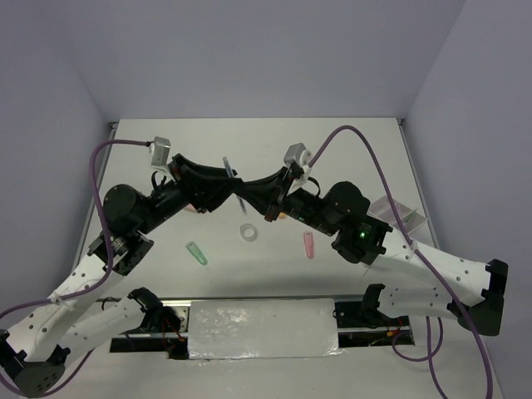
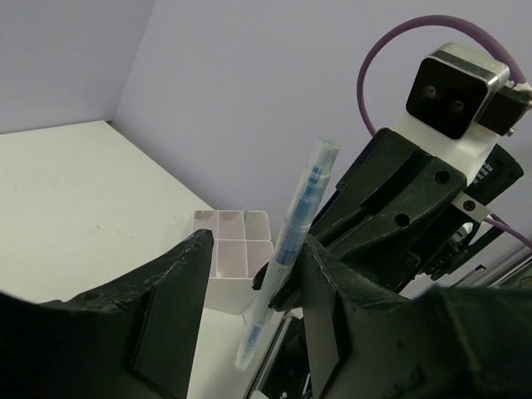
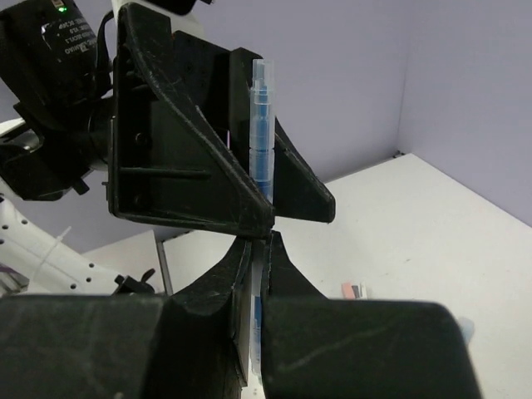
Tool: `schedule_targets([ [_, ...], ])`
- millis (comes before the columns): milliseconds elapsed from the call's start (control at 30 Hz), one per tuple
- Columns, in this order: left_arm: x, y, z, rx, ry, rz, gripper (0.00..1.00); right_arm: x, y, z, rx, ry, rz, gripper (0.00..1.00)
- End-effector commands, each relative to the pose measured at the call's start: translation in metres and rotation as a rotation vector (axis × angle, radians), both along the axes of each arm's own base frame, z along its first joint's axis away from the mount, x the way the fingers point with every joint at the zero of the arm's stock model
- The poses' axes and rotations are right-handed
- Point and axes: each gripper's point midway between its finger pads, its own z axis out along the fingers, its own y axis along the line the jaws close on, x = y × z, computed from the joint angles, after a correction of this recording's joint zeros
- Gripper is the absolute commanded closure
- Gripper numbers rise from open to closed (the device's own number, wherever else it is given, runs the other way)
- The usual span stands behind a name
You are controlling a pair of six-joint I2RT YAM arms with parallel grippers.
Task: Sort the stationery into containers
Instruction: Close the pen cap on the pen.
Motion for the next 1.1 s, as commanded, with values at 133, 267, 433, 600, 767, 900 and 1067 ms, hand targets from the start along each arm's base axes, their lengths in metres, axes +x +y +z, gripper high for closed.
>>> schedule_targets([
  [133, -0.006, 0.003, 0.030, -0.021, -0.094, -0.004, 0.84, -0.011, 0.002, 0.022, 0.052, -0.051, 0.052, 1.00],
  [267, -0.011, -0.004, 0.029, 0.003, -0.120, -0.047, 1.00, -0.015, 0.005, 0.018, 0.044, -0.038, 0.077, 1.00],
  [433, -0.038, -0.011, 0.034, 0.040, -0.260, -0.175, 1.00, -0.015, 0.019, 0.004, -0.046, 0.036, 0.153, 0.46],
  [600, -0.059, -0.016, 0.036, 0.075, -0.355, -0.284, 1.00, -0.022, 0.023, 0.000, -0.032, 0.047, 0.205, 0.64],
  [767, -0.051, -0.013, 0.034, 0.105, -0.336, -0.235, 0.94, -0.020, 0.016, 0.004, -0.010, 0.049, 0.178, 1.00],
  [900, -0.032, -0.004, 0.034, 0.113, -0.270, -0.114, 0.21, -0.018, 0.014, 0.001, 0.003, 0.054, 0.165, 1.00],
  [1067, -0.013, 0.014, 0.047, 0.101, -0.213, 0.050, 0.22, -0.014, 0.018, -0.011, -0.027, 0.070, 0.151, 1.00],
])
